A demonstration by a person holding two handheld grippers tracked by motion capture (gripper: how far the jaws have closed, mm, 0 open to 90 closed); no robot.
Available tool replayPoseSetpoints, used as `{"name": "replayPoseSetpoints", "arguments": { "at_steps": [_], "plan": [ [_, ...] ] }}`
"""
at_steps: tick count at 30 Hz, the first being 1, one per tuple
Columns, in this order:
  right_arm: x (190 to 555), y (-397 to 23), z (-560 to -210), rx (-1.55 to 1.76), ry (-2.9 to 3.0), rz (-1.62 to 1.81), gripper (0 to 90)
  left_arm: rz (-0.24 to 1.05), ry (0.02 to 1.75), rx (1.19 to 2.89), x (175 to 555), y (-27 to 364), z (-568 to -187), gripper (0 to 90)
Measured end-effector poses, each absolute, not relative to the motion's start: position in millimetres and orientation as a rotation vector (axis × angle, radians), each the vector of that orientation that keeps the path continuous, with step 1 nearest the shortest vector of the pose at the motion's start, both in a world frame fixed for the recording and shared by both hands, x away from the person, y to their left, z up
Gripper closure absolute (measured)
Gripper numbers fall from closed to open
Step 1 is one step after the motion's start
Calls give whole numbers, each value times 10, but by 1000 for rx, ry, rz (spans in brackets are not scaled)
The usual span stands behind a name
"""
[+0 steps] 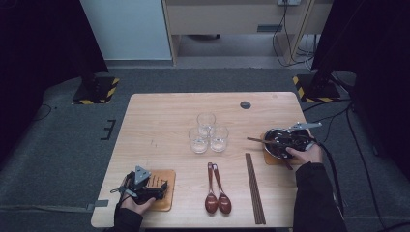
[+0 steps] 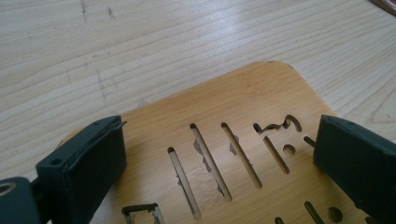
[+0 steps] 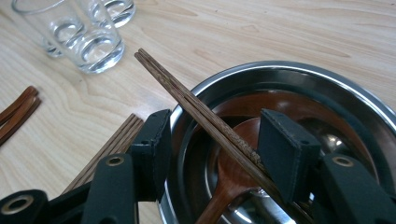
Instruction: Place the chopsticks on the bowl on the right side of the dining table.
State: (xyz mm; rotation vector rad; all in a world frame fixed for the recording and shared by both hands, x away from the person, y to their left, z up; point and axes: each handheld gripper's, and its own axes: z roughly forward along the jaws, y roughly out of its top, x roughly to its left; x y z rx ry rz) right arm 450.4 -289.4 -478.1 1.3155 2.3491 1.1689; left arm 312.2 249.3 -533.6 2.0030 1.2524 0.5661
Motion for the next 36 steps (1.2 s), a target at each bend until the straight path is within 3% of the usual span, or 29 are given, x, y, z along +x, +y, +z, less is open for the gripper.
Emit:
{"name": "replayPoseSetpoints", "arguments": {
  "at_steps": [22, 36],
  "plan": [
    [4186, -3080, -4589, 1342, 2144, 1231, 453, 566, 1252, 2003, 3122, 2493, -5336, 15],
    [3960, -3235, -4720, 1493, 2032, 1150, 459, 566, 1252, 2003, 3124, 2493, -5336, 14]
  ]
}}
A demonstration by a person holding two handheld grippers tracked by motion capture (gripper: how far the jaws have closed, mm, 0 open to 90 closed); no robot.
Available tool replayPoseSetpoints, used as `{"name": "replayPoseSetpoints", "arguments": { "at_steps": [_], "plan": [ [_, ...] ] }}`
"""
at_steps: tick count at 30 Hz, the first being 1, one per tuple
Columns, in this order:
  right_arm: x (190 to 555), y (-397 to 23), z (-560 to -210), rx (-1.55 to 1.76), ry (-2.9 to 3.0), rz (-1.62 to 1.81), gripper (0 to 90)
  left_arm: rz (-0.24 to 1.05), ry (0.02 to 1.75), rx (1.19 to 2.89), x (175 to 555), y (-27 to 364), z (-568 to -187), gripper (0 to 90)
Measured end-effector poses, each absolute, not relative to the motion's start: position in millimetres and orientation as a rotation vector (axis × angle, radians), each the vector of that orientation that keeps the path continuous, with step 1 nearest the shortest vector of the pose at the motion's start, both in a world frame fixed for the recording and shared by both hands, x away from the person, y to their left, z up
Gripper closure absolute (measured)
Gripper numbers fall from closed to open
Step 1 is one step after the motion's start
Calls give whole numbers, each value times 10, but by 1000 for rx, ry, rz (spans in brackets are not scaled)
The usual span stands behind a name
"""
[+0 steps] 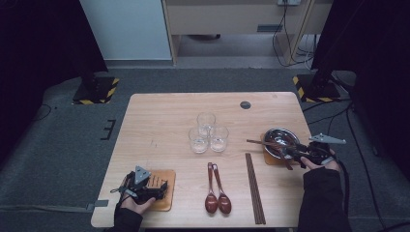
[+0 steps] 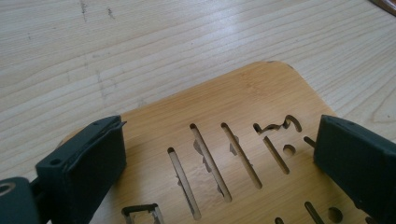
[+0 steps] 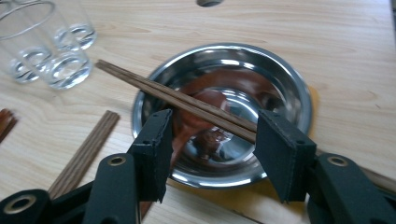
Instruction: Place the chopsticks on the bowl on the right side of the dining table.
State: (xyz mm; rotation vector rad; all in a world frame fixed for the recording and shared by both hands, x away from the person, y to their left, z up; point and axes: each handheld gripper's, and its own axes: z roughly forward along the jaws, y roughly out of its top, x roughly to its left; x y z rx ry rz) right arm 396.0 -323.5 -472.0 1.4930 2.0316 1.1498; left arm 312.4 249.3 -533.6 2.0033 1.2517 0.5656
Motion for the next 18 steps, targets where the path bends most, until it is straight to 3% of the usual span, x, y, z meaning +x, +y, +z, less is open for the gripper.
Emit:
{"name": "replayPoseSetpoints", "arguments": {
  "at_steps": [18],
  "plan": [
    [4025, -3389, -4856, 1595, 1951, 1092, 367, 566, 1252, 2003, 3124, 2493, -5336, 14]
  ]
}}
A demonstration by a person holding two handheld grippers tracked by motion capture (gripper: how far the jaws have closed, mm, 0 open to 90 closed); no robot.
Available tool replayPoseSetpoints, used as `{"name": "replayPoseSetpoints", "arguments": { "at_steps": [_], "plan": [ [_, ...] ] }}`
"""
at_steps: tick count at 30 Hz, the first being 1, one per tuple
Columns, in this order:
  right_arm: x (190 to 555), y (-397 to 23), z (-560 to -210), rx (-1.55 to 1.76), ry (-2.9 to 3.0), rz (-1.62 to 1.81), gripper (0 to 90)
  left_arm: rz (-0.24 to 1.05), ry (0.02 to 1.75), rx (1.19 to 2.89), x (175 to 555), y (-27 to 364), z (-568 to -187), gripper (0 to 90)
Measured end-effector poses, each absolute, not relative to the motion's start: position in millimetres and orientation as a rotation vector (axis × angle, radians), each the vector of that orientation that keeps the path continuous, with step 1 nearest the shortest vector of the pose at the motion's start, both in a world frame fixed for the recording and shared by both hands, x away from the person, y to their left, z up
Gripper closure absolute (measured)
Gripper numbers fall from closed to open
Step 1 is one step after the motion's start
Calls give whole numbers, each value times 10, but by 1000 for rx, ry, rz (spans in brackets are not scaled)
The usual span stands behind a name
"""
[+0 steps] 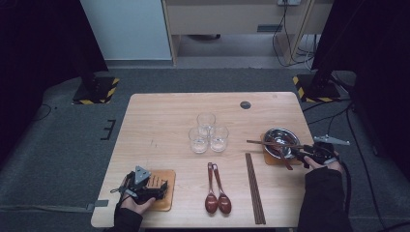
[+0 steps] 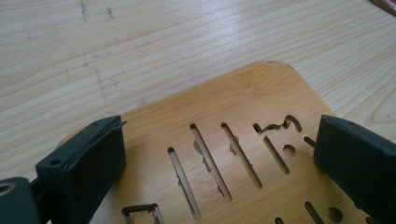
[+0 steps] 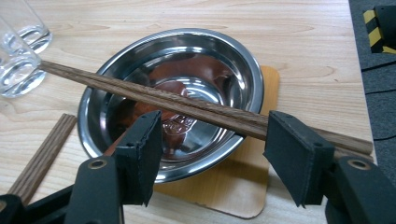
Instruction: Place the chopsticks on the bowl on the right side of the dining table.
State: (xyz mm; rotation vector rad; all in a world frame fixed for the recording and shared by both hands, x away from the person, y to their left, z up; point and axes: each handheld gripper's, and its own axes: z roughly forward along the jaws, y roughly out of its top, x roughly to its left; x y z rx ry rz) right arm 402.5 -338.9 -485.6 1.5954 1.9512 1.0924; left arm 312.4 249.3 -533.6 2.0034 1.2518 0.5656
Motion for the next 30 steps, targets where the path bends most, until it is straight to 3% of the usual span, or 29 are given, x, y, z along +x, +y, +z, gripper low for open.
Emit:
{"name": "replayPoseSetpoints", "arguments": {
  "at_steps": [30],
  "plan": [
    [4177, -3414, -4899, 1561, 1939, 1092, 322, 565, 1252, 2003, 3124, 2493, -5336, 14]
  ]
}}
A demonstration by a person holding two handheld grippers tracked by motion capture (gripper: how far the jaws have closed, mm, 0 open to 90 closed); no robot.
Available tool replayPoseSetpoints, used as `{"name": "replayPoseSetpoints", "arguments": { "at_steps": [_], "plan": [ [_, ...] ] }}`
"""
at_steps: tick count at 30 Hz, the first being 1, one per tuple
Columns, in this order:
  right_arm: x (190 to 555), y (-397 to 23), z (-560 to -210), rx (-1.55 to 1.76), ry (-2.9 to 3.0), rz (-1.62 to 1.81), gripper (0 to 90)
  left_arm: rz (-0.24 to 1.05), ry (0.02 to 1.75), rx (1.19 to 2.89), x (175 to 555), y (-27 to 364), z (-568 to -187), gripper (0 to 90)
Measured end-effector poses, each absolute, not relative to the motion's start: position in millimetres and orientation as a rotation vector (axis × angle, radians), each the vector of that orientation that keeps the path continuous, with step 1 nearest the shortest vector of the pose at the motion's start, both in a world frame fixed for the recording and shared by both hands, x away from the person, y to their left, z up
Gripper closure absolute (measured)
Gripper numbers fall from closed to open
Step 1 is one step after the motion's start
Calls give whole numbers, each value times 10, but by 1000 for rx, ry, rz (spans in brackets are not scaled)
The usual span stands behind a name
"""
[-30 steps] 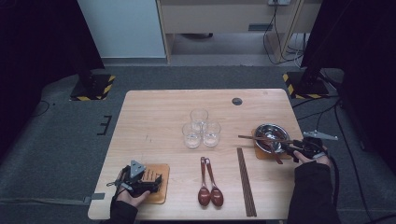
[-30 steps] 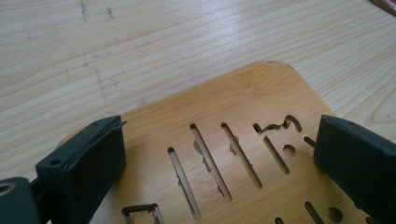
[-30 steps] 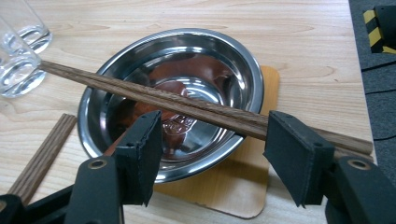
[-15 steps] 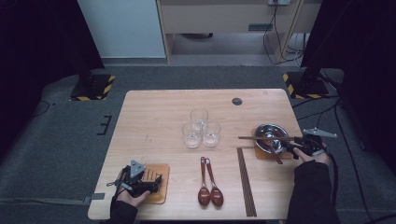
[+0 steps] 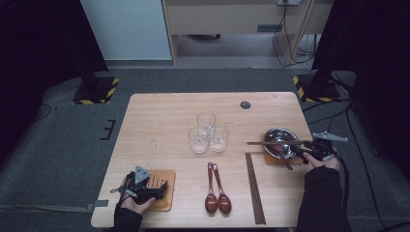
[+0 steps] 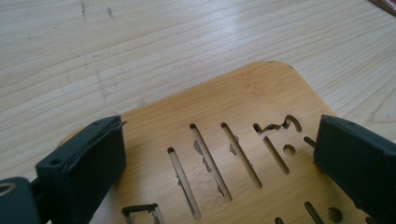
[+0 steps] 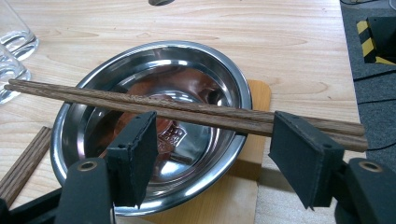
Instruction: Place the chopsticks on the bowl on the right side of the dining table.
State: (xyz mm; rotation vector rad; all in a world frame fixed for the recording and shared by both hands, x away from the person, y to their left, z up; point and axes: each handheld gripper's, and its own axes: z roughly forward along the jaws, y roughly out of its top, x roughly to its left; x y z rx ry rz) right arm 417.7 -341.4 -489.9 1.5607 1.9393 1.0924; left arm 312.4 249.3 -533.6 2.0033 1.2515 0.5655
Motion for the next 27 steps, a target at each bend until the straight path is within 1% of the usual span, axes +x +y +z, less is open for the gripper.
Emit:
{"name": "replayPoseSetpoints", "arguments": {
  "at_steps": [3, 5, 8, 16, 21, 27],
  "plan": [
    [4173, -3407, -4875, 1551, 1933, 1097, 332, 565, 1252, 2003, 3124, 2493, -5336, 14],
    [4166, -3393, -4844, 1538, 1935, 1105, 382, 566, 1252, 2003, 3124, 2493, -5337, 14],
    [4160, -3345, -4793, 1515, 1936, 1123, 433, 565, 1252, 2003, 3124, 2493, -5336, 14],
    [4200, -3222, -4785, 1459, 1956, 1130, 548, 565, 1252, 2003, 3124, 2493, -5336, 14],
    [4245, -3170, -4791, 1457, 1961, 1162, 548, 565, 1252, 2003, 3124, 2493, -5336, 14],
    [4291, -3116, -4836, 1465, 1957, 1193, 505, 565, 1252, 2003, 3124, 2493, -5337, 14]
  ]
}}
